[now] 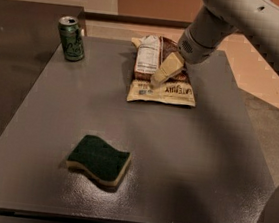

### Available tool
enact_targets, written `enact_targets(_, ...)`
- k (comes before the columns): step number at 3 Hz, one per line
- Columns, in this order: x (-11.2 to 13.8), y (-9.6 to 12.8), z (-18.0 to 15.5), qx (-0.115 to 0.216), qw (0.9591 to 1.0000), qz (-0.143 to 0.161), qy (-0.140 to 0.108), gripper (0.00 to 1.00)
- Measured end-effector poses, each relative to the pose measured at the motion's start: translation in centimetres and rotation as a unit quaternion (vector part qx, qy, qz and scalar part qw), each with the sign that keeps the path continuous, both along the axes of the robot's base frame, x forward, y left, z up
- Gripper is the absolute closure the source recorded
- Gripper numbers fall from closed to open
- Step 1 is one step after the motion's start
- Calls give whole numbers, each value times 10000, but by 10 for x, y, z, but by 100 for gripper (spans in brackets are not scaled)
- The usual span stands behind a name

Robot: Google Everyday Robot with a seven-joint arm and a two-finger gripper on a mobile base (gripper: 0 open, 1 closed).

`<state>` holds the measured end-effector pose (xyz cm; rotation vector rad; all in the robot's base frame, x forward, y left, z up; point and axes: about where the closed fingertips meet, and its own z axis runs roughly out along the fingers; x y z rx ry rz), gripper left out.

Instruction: Move brown chip bag near sponge

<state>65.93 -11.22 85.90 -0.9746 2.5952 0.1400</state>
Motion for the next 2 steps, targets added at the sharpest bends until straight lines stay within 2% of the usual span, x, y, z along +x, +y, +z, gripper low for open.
enact_targets(1, 1, 6, -7, -34, 9998, 2, 209, 0)
enact_targets(2, -1, 8, -13, -71, 9992, -20, 400, 16)
